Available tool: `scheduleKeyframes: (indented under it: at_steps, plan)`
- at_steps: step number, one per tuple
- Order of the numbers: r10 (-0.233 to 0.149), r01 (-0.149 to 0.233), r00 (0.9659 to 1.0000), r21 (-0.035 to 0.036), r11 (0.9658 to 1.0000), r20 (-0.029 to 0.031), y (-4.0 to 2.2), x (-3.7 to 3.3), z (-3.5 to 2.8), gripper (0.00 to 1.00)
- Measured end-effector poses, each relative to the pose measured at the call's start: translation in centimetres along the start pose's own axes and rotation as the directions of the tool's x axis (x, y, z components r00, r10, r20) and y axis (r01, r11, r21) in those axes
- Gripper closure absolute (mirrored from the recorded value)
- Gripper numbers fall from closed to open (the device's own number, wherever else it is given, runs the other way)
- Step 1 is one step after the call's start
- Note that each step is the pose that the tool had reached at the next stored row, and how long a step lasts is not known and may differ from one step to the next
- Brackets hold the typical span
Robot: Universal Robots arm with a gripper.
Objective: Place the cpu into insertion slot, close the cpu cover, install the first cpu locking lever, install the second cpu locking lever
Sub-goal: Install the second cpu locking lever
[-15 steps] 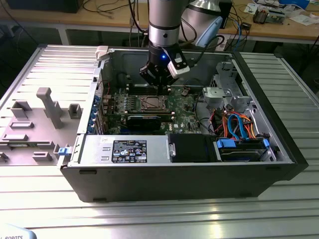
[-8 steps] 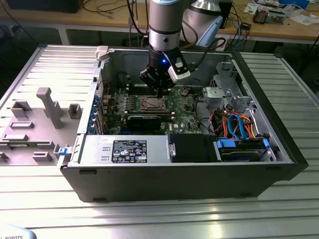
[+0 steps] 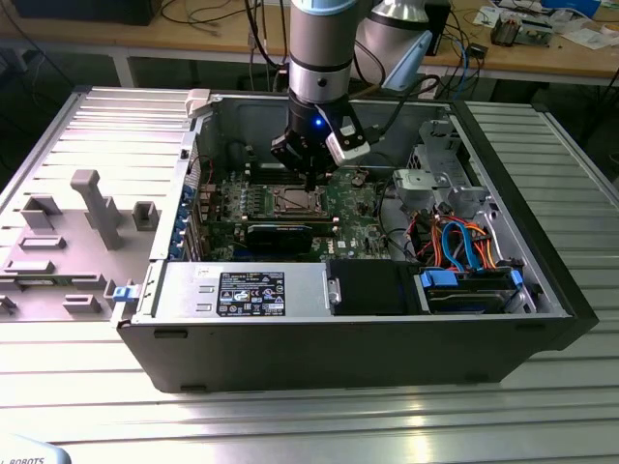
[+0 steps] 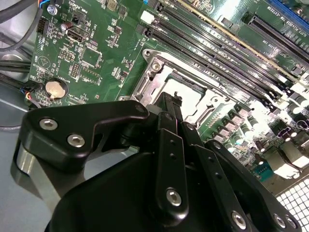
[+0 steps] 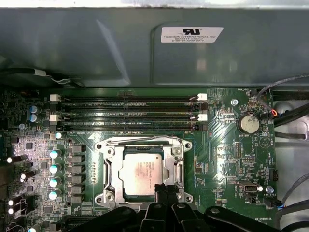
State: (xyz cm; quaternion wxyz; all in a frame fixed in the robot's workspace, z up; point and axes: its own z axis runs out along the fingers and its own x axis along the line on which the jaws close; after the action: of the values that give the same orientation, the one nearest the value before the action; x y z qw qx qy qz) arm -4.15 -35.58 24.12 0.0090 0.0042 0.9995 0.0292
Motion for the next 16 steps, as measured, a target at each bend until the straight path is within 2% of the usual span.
scheduleKeyframes:
  at_steps: [5,11,16]
  plan:
    - [0.000,0.000,1.0000,0.0000,1.0000,0.0000,-0.04,0.00,0.00,0.89]
    - [0.000,0.000,1.0000,-0.0002,1.0000,0.0001,-0.43,0.00,-0.02,0.89]
    - [0.000,0.000,1.0000,-0.0058,1.0000,0.0001,-0.46,-0.01,-0.36,0.89]
